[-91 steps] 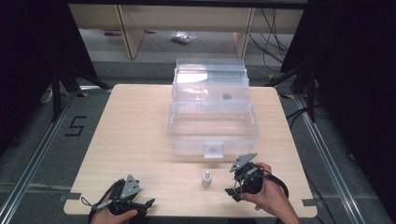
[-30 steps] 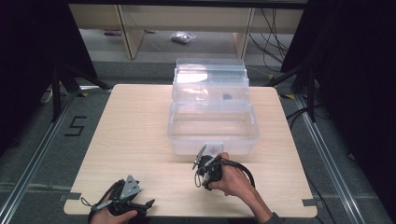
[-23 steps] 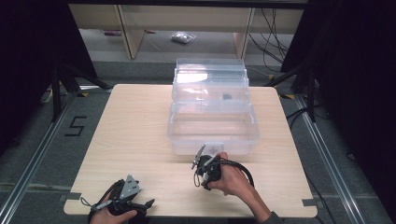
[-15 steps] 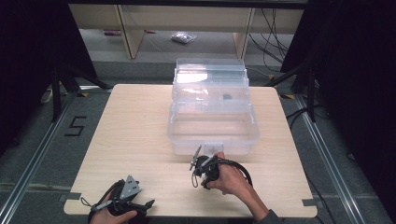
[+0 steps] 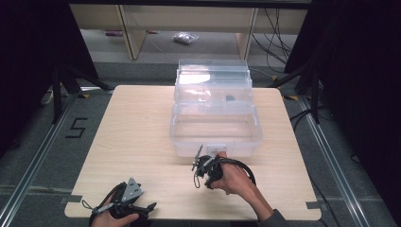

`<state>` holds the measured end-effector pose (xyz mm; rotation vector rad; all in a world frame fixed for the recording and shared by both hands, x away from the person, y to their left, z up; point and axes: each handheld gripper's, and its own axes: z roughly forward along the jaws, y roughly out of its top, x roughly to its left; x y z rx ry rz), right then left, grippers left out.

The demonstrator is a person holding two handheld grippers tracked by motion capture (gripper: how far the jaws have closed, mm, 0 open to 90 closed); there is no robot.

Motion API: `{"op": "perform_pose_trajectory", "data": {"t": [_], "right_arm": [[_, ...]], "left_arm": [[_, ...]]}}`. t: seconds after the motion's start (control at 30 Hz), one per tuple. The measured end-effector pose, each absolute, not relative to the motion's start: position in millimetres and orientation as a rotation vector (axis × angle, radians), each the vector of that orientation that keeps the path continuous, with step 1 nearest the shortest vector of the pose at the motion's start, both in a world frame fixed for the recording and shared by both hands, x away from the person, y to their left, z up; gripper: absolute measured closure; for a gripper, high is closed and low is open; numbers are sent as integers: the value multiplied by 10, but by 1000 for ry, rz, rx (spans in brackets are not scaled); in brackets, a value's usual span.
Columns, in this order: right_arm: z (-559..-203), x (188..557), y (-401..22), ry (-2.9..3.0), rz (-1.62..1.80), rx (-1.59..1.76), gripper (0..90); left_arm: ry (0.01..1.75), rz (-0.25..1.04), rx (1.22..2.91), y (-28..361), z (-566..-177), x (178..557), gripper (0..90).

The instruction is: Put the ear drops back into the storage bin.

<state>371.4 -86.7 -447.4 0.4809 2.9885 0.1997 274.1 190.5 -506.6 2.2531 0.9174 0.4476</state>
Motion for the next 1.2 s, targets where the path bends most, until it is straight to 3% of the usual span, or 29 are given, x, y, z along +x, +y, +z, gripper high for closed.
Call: {"op": "perform_pose_trajectory", "data": {"t": [1.2], "right_arm": [[-3761,4058,-1505,2984,291,690,603]], "left_arm": [[928,438,2230,1887,-5065,2738,152]]}}
